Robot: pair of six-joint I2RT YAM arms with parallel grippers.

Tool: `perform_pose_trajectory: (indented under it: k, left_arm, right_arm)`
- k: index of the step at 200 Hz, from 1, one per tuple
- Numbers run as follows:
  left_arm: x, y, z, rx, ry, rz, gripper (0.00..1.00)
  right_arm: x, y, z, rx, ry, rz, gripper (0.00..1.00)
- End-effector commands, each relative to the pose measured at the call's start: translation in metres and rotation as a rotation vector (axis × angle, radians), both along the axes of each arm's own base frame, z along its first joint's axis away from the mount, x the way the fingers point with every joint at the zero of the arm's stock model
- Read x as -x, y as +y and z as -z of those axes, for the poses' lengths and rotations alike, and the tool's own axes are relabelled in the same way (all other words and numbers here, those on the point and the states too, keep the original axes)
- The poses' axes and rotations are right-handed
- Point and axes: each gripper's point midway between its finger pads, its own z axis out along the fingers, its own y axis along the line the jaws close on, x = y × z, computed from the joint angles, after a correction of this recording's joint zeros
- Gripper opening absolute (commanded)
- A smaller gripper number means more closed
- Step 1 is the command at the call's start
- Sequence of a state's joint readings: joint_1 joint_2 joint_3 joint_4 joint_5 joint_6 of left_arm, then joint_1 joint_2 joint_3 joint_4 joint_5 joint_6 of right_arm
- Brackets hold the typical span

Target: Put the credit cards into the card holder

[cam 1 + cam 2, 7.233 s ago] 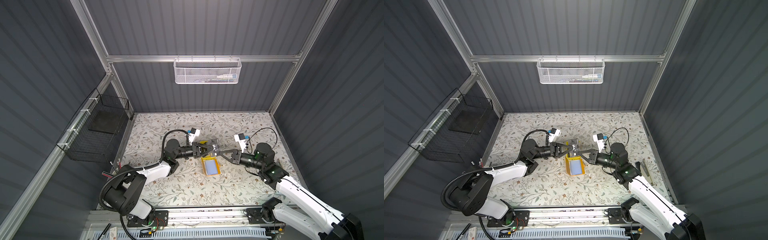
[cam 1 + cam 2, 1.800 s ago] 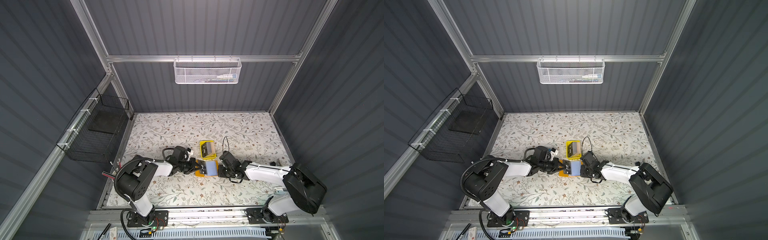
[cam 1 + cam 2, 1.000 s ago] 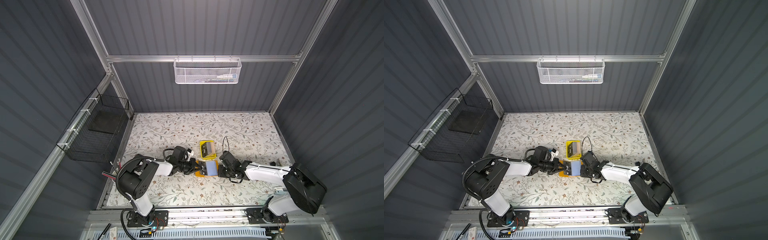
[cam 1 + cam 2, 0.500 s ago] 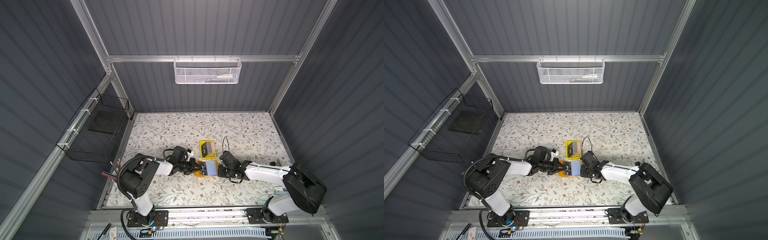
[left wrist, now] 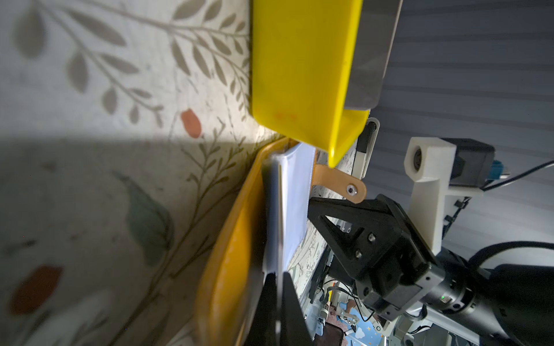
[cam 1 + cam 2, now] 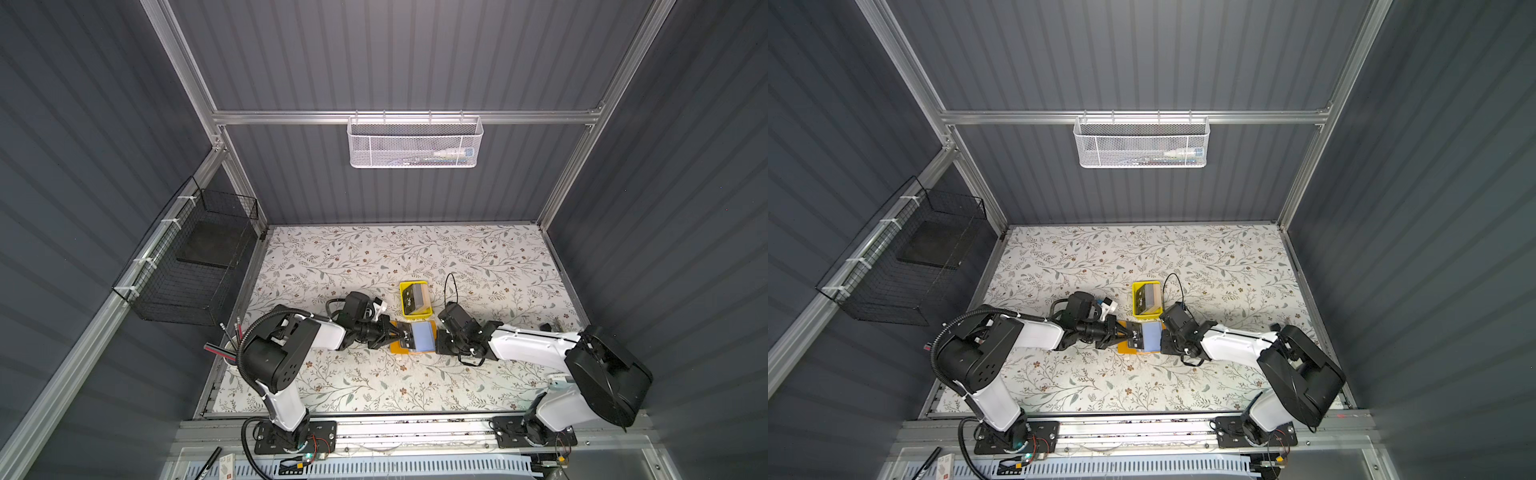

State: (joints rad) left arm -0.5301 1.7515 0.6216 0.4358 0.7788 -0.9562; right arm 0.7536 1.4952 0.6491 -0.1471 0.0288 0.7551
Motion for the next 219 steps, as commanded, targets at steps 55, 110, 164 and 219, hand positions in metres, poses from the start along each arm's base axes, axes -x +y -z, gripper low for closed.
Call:
perform_pose_trajectory:
  k: [55, 110, 164, 219]
  left_arm:
    - [-0.004, -0.005, -0.004, 0.036, -0.006, 0.018, 0.00]
    - [-0.002, -0.005, -0.005, 0.050, -0.009, 0.026, 0.00]
    - [-0.002, -0.002, 0.005, 0.011, 0.007, 0.008, 0.00]
    - [-0.003, 0.000, 0.004, -0.003, 0.000, 0.010, 0.00]
  right_arm:
    - [0.012, -0.023, 0.024, 0.123, 0.061, 0.010, 0.09]
    - [0.012, -0.023, 0.026, 0.123, 0.067, 0.010, 0.08]
    - [0.013, -0.024, 0.025, 0.126, 0.064, 0.013, 0.08]
    - [0.012, -0.024, 0.026, 0.127, 0.067, 0.014, 0.08]
